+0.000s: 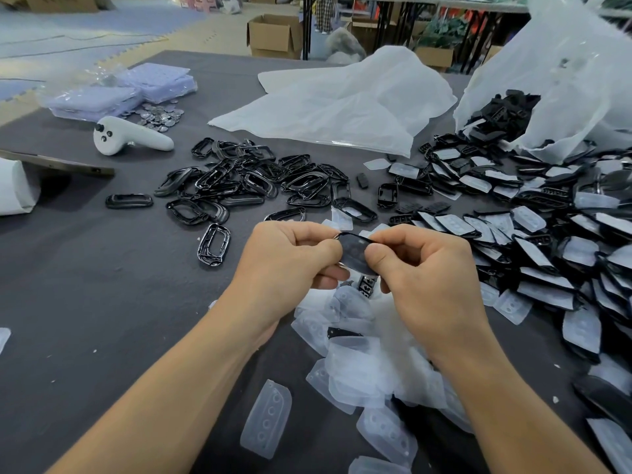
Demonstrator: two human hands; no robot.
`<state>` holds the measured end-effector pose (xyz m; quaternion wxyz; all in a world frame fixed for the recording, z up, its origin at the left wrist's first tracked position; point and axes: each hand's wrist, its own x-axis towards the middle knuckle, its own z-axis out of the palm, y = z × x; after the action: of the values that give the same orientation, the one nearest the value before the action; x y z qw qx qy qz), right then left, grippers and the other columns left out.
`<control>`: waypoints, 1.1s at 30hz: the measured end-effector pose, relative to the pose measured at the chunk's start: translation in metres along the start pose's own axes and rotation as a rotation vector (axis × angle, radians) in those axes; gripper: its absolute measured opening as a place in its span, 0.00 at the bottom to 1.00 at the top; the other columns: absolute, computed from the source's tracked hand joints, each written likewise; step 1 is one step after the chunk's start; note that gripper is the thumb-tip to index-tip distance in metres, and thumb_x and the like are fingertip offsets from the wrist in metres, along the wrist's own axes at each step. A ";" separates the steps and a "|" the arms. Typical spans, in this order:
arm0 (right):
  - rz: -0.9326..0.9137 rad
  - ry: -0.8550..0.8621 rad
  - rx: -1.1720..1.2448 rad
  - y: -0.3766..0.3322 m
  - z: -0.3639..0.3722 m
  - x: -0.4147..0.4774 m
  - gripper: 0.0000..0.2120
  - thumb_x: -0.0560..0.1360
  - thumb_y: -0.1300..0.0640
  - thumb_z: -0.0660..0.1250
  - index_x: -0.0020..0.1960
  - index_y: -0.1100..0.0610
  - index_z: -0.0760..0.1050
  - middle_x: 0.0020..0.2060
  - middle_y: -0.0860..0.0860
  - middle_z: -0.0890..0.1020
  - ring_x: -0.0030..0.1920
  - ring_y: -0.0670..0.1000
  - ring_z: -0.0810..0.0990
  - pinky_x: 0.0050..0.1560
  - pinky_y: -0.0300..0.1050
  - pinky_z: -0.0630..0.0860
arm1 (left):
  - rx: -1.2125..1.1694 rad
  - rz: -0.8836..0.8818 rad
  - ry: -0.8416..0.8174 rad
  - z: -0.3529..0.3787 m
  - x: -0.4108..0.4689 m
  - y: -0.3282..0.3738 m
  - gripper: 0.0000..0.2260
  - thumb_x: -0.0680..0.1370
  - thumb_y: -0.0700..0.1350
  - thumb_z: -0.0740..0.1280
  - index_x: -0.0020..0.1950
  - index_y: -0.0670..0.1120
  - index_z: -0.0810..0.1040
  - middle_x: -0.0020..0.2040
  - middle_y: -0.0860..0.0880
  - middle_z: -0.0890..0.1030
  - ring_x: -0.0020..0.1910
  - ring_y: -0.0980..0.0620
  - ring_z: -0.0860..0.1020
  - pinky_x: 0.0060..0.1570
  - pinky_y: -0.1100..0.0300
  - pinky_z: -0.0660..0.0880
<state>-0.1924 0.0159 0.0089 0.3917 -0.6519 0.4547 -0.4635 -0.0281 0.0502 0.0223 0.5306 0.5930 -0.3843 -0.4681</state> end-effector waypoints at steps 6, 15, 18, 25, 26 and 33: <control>0.006 0.014 0.004 0.002 0.001 0.001 0.08 0.76 0.59 0.73 0.44 0.46 0.84 0.28 0.47 0.81 0.28 0.46 0.75 0.32 0.40 0.74 | -0.004 -0.001 -0.022 0.003 0.000 -0.003 0.06 0.79 0.33 0.69 0.50 0.40 0.85 0.38 0.41 0.87 0.32 0.52 0.83 0.33 0.63 0.79; -0.025 -0.039 -0.018 0.002 0.001 0.002 0.10 0.79 0.61 0.70 0.43 0.48 0.83 0.27 0.46 0.80 0.28 0.45 0.74 0.29 0.40 0.71 | 0.037 0.077 -0.008 0.003 -0.001 -0.001 0.10 0.77 0.30 0.71 0.42 0.43 0.87 0.31 0.42 0.84 0.27 0.52 0.80 0.30 0.62 0.78; -0.021 -0.030 -0.016 0.000 0.002 0.001 0.11 0.81 0.58 0.69 0.41 0.51 0.83 0.27 0.51 0.80 0.27 0.48 0.74 0.28 0.45 0.72 | 0.048 0.105 0.010 0.005 -0.002 -0.002 0.10 0.77 0.30 0.70 0.43 0.43 0.86 0.32 0.41 0.84 0.26 0.51 0.80 0.30 0.61 0.79; 0.002 -0.047 0.044 -0.002 0.001 0.001 0.12 0.82 0.56 0.67 0.40 0.53 0.81 0.28 0.54 0.79 0.26 0.50 0.74 0.27 0.42 0.71 | 0.038 0.088 -0.034 0.005 -0.003 -0.003 0.08 0.78 0.32 0.70 0.46 0.42 0.85 0.33 0.43 0.85 0.29 0.52 0.81 0.31 0.62 0.79; 0.006 -0.053 0.045 -0.001 0.002 0.001 0.10 0.81 0.58 0.68 0.41 0.51 0.82 0.28 0.54 0.80 0.27 0.50 0.75 0.28 0.43 0.73 | 0.034 0.089 -0.039 0.006 -0.003 -0.004 0.07 0.79 0.32 0.70 0.47 0.42 0.85 0.33 0.44 0.85 0.29 0.52 0.81 0.32 0.62 0.79; -0.018 -0.054 0.000 0.000 0.002 0.001 0.09 0.80 0.58 0.68 0.42 0.50 0.82 0.29 0.52 0.80 0.27 0.51 0.75 0.30 0.49 0.73 | 0.040 0.065 -0.116 0.002 -0.004 -0.002 0.10 0.79 0.31 0.68 0.48 0.42 0.87 0.36 0.44 0.86 0.32 0.52 0.83 0.34 0.62 0.80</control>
<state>-0.1907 0.0149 0.0091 0.3997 -0.6681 0.4380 -0.4495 -0.0311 0.0537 0.0206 0.5104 0.5628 -0.4425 -0.4764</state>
